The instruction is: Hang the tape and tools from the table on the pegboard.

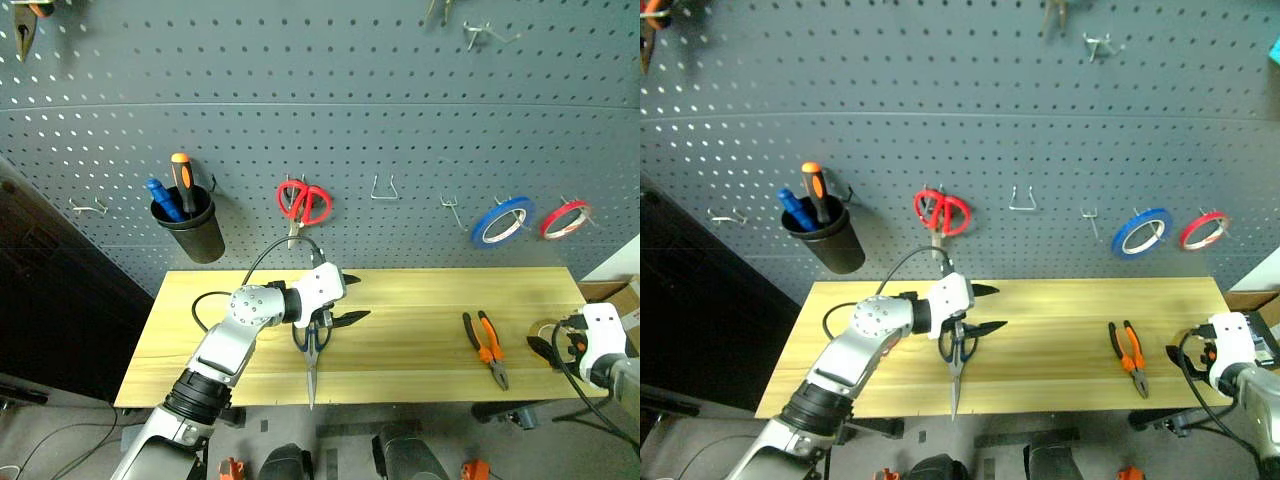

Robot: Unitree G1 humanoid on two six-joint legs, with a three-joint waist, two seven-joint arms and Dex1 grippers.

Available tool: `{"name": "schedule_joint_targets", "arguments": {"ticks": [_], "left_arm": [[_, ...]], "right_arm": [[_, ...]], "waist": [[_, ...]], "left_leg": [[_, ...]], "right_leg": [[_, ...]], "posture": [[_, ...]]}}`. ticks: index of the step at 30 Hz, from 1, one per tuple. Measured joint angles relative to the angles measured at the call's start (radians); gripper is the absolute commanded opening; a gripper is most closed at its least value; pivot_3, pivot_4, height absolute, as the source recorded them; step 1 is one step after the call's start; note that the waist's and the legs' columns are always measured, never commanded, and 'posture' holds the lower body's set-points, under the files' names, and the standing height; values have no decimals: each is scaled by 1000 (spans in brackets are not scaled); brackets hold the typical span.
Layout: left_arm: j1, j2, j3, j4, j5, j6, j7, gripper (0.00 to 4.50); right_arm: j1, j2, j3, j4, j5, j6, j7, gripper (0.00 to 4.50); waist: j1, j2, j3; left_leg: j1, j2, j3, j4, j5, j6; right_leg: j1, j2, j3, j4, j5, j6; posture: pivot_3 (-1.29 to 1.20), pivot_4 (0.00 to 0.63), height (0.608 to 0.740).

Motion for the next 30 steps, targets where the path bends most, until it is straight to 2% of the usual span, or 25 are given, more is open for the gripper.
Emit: {"name": "schedule_joint_targets", "arguments": {"ticks": [6, 9, 16, 19, 30], "left_arm": [[-3, 22, -8, -116, -122, 134, -106, 3267], [-6, 26, -31, -158, -125, 151, -114, 3267], [-6, 45, -68, -197, -112, 122, -125, 3267], [-6, 45, -76, -197, -111, 112, -125, 3316], [-16, 42, -78, -196, -116, 127, -133, 3316]], "right_arm": [[-189, -17, 54, 302, -45, -27, 23, 4500], [-269, -16, 75, 446, -70, -56, 25, 4500], [-370, -5, 91, 631, -89, -108, 22, 4500], [-384, -5, 91, 658, -97, -120, 25, 3940], [-371, -7, 68, 652, -86, -110, 29, 490]], "waist": [[17, 1, 32], [19, 0, 47], [27, -3, 64], [31, -8, 71], [42, -9, 72]], "left_leg": [[-4, 0, -4, 0, 0, 0], [-5, -1, -5, 0, 0, 0], [-9, -1, -7, 0, 0, 0], [-10, -1, -8, 1, 0, 0], [-10, -1, -9, 0, 0, 0]], "right_leg": [[-1, -3, -3, -1, 0, 0], [-1, -4, -4, -3, 0, 0], [-2, -7, -8, -7, 0, 0], [-2, -7, -9, -7, 0, 0], [-2, -7, -11, -7, 0, 0]], "posture": [[-14, 284, 740], [0, 299, 740], [20, 313, 740], [21, 313, 740], [8, 285, 740]]}}
